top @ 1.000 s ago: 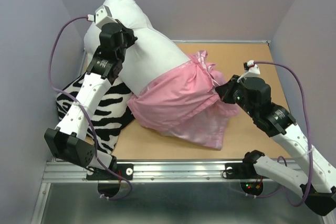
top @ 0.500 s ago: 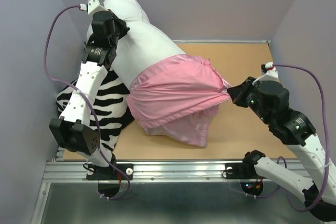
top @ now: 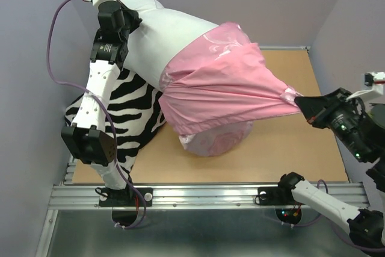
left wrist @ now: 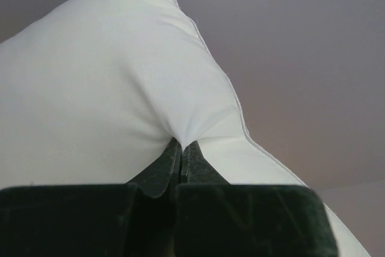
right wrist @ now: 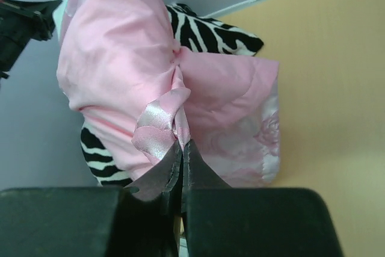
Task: Remove the pillowcase from the pillow
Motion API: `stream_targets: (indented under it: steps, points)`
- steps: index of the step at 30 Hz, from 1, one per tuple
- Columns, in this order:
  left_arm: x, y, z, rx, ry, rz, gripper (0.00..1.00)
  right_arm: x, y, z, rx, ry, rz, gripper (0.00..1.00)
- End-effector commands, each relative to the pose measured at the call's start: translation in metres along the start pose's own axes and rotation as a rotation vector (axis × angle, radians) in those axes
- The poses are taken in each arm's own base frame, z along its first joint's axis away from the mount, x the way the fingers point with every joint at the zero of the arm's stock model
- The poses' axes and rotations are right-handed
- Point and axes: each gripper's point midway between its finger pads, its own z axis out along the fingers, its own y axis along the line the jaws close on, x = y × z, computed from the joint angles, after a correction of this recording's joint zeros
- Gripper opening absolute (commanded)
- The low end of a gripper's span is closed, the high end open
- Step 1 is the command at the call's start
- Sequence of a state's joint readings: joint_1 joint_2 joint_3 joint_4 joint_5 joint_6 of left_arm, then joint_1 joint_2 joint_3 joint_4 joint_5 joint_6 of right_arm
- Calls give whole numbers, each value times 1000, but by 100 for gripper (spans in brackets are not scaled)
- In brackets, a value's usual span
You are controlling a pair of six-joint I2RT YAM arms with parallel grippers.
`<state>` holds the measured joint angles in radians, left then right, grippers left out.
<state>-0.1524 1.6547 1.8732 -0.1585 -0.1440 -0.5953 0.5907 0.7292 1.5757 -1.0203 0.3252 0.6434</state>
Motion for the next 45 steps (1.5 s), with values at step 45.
stream_targets:
  steps: [45]
  points:
    - [103, -139, -138, 702, 278, 273, 0, -81, -95, 217, 460, 13, -147, 1]
